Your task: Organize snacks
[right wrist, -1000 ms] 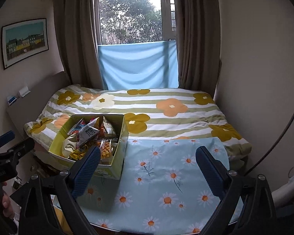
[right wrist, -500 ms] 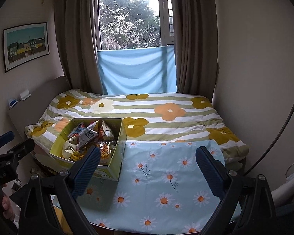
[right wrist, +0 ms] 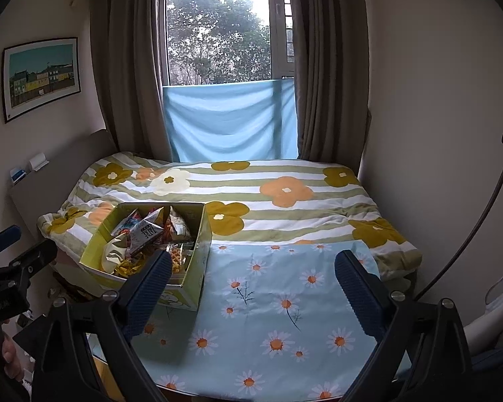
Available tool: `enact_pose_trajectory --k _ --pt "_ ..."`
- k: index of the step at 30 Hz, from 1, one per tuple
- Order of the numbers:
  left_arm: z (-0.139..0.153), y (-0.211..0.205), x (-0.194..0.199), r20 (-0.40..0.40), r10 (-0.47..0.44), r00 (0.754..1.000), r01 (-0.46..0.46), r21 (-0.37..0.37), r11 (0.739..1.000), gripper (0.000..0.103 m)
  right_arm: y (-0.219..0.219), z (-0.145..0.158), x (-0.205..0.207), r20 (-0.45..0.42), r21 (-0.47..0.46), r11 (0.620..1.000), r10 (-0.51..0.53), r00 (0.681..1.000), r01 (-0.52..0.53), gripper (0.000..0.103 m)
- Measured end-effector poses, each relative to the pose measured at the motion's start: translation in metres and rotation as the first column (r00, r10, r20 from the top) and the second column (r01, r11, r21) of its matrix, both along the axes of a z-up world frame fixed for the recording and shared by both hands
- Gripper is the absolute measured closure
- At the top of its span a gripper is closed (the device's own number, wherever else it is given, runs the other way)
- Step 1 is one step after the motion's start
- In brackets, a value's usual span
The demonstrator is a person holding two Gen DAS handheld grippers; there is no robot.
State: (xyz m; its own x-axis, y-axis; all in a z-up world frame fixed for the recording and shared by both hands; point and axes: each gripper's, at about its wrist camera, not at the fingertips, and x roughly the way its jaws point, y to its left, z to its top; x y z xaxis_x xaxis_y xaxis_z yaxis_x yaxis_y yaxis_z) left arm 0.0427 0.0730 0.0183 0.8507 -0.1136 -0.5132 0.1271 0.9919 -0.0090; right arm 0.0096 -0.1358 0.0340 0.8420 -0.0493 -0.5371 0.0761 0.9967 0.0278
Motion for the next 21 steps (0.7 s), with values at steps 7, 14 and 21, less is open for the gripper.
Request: enact_pose_trajectory --k 7,14,21 --pt "0.0002 -0.0010 0.0016 0.004 0.001 1.000 -0.001 -0.005 1.000 0.001 -0.0030 0.0003 0.0001 -0.002 -0.001 1.000 -0.011 1.000 0.011 0.006" --pt "0.0008 -0.0025 0.0040 0.005 -0.006 1.000 0.006 -0.004 1.000 0.001 -0.0041 0.0034 0.0008 0.001 -0.001 1.000 -0.026 1.000 0.026 0.006" --pt "0.0011 -0.0044 0.0064 0.000 -0.005 1.000 0.005 -0.001 1.000 0.001 -0.0065 0.0057 0.0009 0.003 -0.002 1.000 -0.029 1.000 0.029 0.006"
